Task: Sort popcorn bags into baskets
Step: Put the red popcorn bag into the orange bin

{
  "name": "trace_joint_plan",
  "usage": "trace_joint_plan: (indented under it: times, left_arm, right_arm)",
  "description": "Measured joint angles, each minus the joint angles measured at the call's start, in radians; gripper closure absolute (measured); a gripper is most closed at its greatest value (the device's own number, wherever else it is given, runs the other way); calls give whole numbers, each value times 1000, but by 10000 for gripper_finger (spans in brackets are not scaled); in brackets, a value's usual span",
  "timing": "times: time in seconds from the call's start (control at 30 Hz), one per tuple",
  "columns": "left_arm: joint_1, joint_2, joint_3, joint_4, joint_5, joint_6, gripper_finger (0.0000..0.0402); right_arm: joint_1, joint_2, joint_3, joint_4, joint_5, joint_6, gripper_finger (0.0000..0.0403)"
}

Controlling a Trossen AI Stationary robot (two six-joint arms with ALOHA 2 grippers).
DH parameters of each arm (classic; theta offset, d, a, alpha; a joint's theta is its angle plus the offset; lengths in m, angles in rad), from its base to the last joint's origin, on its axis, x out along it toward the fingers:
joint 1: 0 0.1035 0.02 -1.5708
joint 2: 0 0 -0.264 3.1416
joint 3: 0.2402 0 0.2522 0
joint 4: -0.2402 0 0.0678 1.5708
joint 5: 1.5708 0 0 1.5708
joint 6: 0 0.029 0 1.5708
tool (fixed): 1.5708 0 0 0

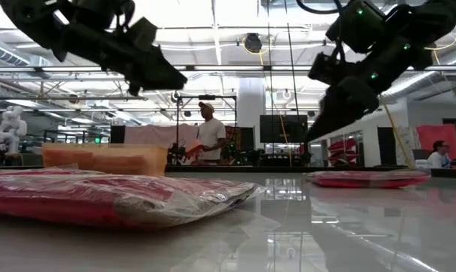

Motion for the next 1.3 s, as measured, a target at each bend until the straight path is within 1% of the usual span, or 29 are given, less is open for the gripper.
trace_joint_plan:
  times: [0.1,0.17,0.3,0.37,0.53,0.6,0.63,0.7,0.77,0.83,0.93,0.97,1.03,1.1,1.2,1.3]
  left_arm:
    - [-3,82,0,76,1,-14,279]
    - [-4,128,0,136,4,-14,279]
    - [-5,208,0,267,41,-6,279]
    - [-5,234,6,312,56,3,279]
    - [-5,258,19,323,61,10,279]
    - [-3,257,19,324,61,14,279]
    - [-2,257,19,322,62,15,279]
    - [-1,257,19,323,62,16,279]
    - [4,257,19,327,62,21,279]
    - [9,257,19,326,62,20,279]
    - [19,257,19,329,55,20,279]
    - [21,257,19,336,39,16,279]
    - [23,257,19,357,0,-12,279]
    - [23,257,19,376,-11,-23,279]
    - [23,268,19,382,-10,-32,274]
    - [22,289,19,378,16,-70,256]
  right_arm:
    - [-19,-56,0,-125,-44,102,398]
    - [-19,-96,1,-220,-47,150,387]
    - [-19,-135,-5,-360,-56,216,338]
    - [-20,-136,-17,-365,-76,246,304]
    - [-19,-121,-70,-315,-78,270,219]
    - [-19,-121,-104,-268,-75,247,202]
    - [-19,-116,-122,-236,-74,242,200]
    - [-23,-114,-157,-186,-75,227,210]
    - [-24,-109,-185,-123,-71,220,241]
    - [-24,-105,-209,-72,-50,213,287]
    - [-25,-105,-237,-6,-44,208,368]
    - [-25,-104,-241,12,-43,201,385]
    - [-24,-103,-245,49,-21,194,391]
    - [-25,-103,-245,109,10,174,392]
    - [-25,-103,-245,209,31,107,401]
    - [-25,-104,-245,295,31,60,402]
